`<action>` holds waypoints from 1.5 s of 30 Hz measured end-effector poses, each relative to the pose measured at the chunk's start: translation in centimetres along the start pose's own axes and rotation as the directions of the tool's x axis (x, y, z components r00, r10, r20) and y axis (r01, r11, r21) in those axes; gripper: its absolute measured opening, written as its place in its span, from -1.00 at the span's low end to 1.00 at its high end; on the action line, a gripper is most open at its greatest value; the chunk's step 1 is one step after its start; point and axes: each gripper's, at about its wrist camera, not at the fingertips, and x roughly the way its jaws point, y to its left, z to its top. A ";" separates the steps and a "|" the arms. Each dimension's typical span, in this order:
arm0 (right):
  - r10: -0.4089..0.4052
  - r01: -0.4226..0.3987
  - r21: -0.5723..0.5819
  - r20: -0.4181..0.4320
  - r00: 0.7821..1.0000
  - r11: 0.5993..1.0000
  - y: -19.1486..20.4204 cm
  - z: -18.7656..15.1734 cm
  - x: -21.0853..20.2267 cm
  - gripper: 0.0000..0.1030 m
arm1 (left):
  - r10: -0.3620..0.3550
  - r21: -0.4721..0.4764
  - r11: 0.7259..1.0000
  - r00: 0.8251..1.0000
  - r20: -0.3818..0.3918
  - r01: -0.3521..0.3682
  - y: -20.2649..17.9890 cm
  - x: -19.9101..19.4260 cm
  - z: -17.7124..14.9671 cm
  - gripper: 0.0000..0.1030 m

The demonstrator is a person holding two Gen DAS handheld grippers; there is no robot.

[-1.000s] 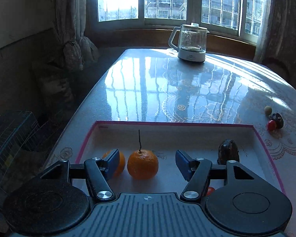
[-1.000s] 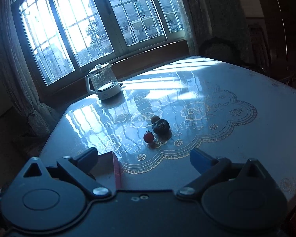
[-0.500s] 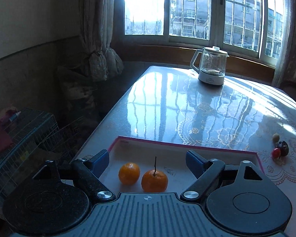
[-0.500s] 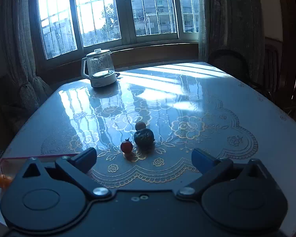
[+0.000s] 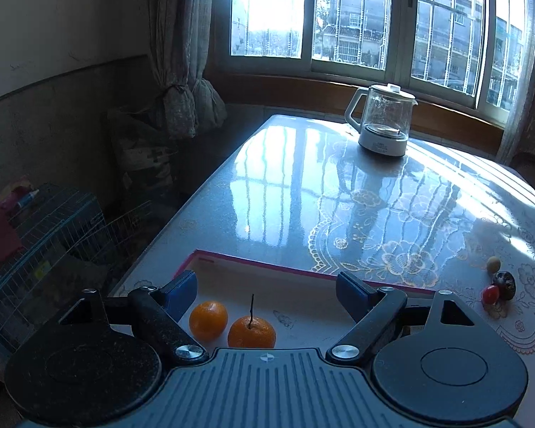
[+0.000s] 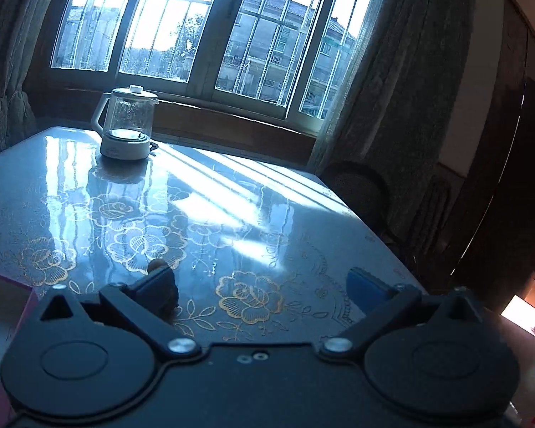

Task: Organize fruits
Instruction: 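Move the right gripper to the dark purple fruit and close on it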

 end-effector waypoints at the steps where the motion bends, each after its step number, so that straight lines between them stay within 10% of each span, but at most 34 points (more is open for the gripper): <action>1: -0.010 0.011 -0.018 0.013 1.000 1.000 -0.2 0.1 -0.2 1.00 | -0.003 0.007 1.000 1.000 0.001 0.003 -0.3 0.1 0.2 0.65; 10: 0.034 -0.033 -0.010 0.104 0.994 0.999 -2.5 -0.9 -1.2 1.00 | -0.056 0.012 0.998 0.998 -0.040 0.056 -2.4 0.9 1.0 0.65; 28: 0.212 -0.221 -0.155 -0.072 0.975 0.963 -0.1 -1.6 5.5 0.97 | 0.014 -0.105 0.994 0.997 -0.081 -0.022 1.3 1.7 -0.7 0.65; 37: 0.366 -0.389 -0.228 -0.138 0.920 0.893 2.8 -1.6 8.9 0.47 | 0.082 -0.137 0.986 0.992 -0.098 -0.095 3.1 2.3 -0.9 0.65; 45: 0.460 -0.489 -0.204 -0.175 0.870 0.848 3.0 -2.0 10.7 0.43 | 0.116 -0.154 0.979 0.988 -0.099 -0.131 3.5 2.5 -0.8 0.65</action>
